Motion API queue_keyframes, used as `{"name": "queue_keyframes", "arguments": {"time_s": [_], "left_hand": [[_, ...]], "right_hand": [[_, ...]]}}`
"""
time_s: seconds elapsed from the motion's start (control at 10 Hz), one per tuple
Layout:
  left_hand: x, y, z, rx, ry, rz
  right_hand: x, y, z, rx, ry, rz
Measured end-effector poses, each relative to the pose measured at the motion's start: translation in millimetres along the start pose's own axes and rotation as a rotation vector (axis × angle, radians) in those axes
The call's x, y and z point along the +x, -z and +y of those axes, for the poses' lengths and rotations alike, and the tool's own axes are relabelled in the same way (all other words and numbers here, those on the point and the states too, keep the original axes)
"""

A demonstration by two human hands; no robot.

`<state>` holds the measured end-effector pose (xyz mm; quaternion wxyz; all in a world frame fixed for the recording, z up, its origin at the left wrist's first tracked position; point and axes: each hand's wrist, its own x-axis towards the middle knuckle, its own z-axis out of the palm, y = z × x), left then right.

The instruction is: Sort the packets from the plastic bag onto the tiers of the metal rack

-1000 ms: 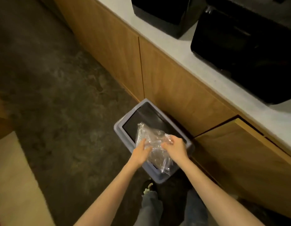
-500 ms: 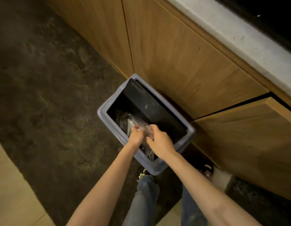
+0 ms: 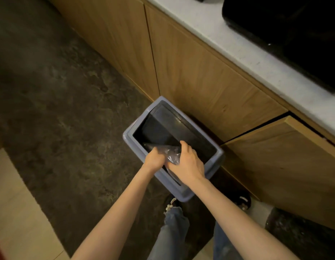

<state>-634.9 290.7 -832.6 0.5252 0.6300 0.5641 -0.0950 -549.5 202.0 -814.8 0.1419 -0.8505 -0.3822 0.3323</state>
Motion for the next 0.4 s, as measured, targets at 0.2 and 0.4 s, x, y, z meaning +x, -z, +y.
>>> {"name": "queue_keyframes", "arguments": {"time_s": [0.2,0.4], "left_hand": [[-37.1,20.9,62.8,0.34,-0.027,-0.131],[-84.4,23.7,157.9,0.311,-0.203,-0.322]], "right_hand": [[-15.8,68.0,-2.6,0.205,0.029,-0.075],[-39.4,156.5,9.5,0.421,0.04,-0.005]]}}
